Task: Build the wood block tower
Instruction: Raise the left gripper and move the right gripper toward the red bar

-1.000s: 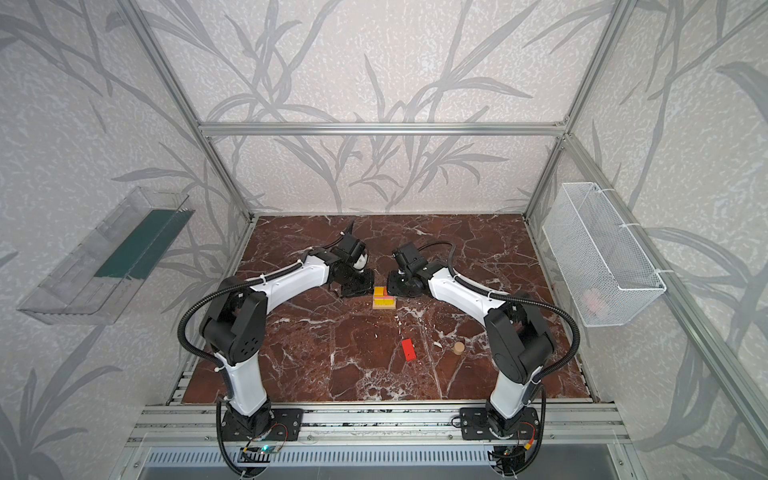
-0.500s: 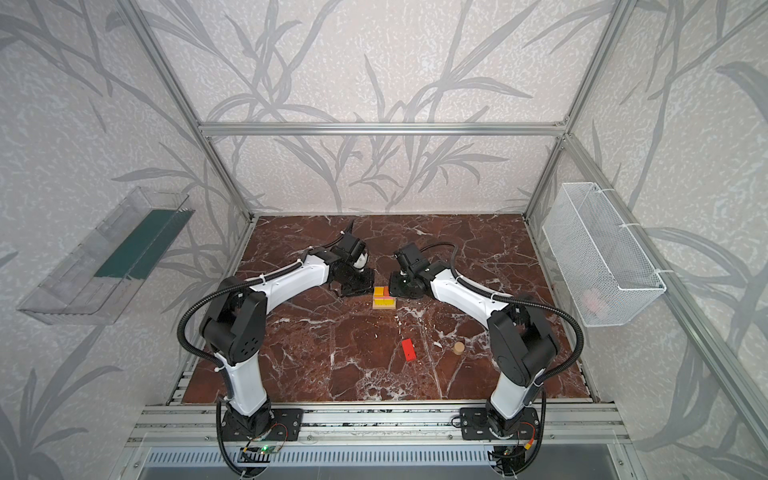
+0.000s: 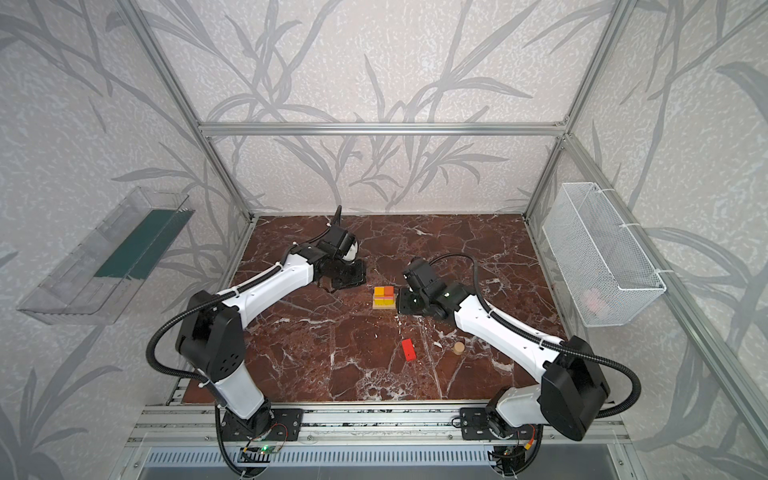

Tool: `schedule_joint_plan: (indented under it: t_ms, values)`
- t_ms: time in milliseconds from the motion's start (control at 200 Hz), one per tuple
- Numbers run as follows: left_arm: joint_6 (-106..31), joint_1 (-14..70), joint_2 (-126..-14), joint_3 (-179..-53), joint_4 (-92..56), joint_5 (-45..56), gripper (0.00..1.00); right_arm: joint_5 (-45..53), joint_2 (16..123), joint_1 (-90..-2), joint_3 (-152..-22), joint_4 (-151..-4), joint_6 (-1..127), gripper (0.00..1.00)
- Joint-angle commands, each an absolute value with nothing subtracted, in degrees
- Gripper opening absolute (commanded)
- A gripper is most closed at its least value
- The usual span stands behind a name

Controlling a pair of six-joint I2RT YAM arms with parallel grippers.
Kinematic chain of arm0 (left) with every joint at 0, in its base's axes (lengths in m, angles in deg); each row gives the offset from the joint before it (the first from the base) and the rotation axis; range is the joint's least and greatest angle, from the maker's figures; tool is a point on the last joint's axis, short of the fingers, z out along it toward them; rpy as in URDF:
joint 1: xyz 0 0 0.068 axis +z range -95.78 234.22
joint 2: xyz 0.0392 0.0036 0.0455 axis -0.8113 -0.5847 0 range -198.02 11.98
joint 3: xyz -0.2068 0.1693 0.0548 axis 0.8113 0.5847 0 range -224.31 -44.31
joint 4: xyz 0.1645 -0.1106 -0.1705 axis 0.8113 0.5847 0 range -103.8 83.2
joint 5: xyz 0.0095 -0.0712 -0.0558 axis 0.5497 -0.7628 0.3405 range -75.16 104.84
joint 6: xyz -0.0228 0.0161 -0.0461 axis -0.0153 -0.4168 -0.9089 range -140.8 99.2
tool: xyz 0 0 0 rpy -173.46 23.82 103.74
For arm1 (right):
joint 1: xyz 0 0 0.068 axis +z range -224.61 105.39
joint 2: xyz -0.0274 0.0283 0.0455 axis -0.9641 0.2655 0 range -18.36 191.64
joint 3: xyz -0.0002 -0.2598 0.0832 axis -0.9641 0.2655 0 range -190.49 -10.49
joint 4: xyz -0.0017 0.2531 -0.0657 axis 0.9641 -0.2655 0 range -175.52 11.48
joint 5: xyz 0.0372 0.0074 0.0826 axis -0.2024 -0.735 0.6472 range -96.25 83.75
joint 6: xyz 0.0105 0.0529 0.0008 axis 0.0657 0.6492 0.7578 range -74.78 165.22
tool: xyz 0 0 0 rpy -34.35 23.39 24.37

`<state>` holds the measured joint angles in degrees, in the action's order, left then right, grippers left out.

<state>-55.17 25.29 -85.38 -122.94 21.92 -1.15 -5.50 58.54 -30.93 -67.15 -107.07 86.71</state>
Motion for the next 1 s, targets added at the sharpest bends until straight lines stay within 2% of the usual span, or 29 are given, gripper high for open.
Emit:
schedule_joint_plan:
  t_ms: [0,115,230,685,995]
  values:
    - [-54.2,25.5,-80.1,-120.5,23.1,1.1,0.06,-8.4,56.4,-26.8,-62.7,-110.0,90.9,0.3]
    - [-55.0,25.5,-76.1,-118.0,22.0,1.4,0.07,-8.8,57.0,-22.3,-59.0,-108.4,94.3,0.18]
    - [-55.9,25.5,-72.7,-115.8,21.4,1.5,0.07,-7.0,59.0,-19.5,-55.6,-103.9,96.8,0.0]
    - [-57.8,25.5,-65.5,-110.4,19.8,1.9,0.07,-4.6,68.2,-16.3,-53.5,-101.4,98.8,0.0]
    - [-57.8,25.5,-65.5,-110.1,19.9,2.3,0.07,-9.2,66.8,-16.5,-53.1,-107.6,99.3,0.0]
